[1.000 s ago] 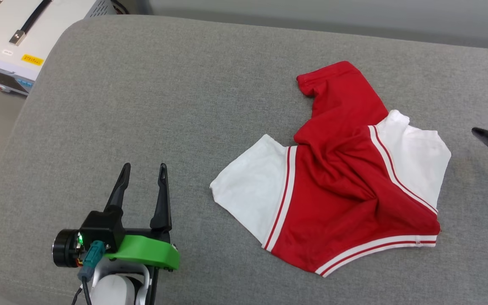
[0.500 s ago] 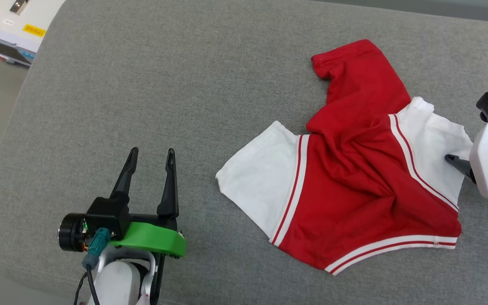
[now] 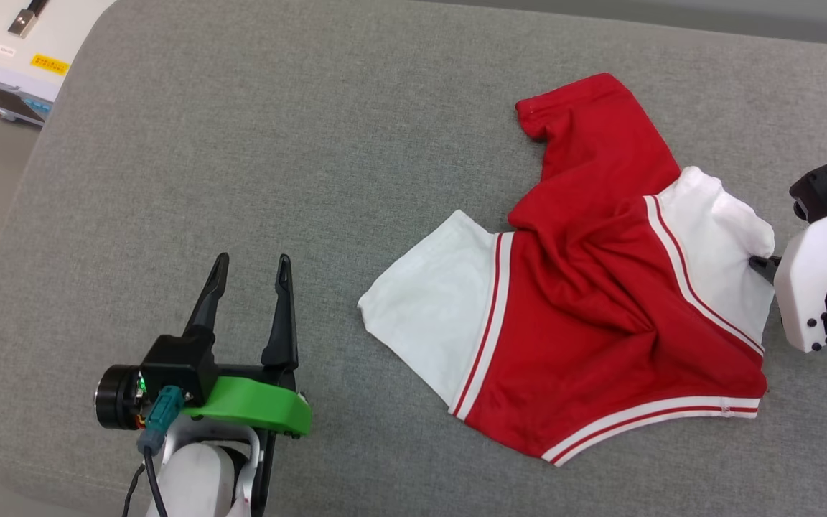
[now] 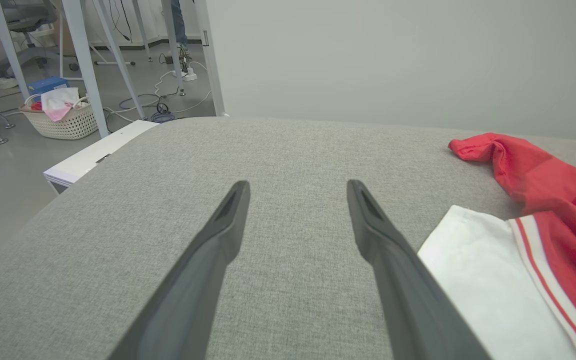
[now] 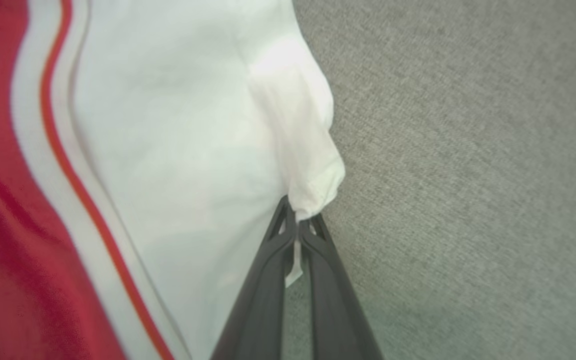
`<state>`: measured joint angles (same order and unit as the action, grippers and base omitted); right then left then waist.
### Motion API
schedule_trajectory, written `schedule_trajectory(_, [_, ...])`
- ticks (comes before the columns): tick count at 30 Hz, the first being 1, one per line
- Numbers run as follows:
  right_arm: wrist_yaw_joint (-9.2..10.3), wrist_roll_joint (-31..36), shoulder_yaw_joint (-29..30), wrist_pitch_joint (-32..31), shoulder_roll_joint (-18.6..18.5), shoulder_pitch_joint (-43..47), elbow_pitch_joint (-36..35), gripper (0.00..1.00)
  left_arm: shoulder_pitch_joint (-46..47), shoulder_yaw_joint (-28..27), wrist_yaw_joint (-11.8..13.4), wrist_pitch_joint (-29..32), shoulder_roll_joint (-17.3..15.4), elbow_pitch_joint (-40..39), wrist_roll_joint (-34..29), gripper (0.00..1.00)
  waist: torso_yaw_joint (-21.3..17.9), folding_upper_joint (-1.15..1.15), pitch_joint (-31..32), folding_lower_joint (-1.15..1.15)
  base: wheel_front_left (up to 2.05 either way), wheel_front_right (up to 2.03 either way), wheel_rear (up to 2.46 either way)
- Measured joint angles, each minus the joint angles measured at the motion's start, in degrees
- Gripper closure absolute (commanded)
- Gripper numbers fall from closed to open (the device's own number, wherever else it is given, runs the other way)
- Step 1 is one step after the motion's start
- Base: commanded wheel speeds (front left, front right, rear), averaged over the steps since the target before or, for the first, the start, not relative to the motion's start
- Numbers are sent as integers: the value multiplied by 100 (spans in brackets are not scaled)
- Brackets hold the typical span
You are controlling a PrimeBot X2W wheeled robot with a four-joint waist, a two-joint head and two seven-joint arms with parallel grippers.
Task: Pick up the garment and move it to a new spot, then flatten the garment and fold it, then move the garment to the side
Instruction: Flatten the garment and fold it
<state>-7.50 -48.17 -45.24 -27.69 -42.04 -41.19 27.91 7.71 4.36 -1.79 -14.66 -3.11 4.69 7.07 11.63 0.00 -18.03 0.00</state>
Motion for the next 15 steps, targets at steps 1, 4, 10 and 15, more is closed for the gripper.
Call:
schedule_trajectory(1, [0,1,-12,100,-12,36,-51,100,-2,-7,0,0,0,11,0,0,-13,0,37,0,0,0,0])
schedule_trajectory(4, [-1,-45,18,417,-136,272,-281,100,-24,-21,0,0,1,34,0,0,-58,0,192,0,0,0,0])
schedule_trajectory(10, [-1,-258,485,867,-589,1051,-909,100,-301,-82,1,0,1,47,-1,0,-169,0,565,0,0,0,0])
schedule_trajectory(15, [-1,-359,1162,981,-862,1918,-1201,100,-472,-145,2,0,0,40,-1,0,-324,0,793,0,0,0,0])
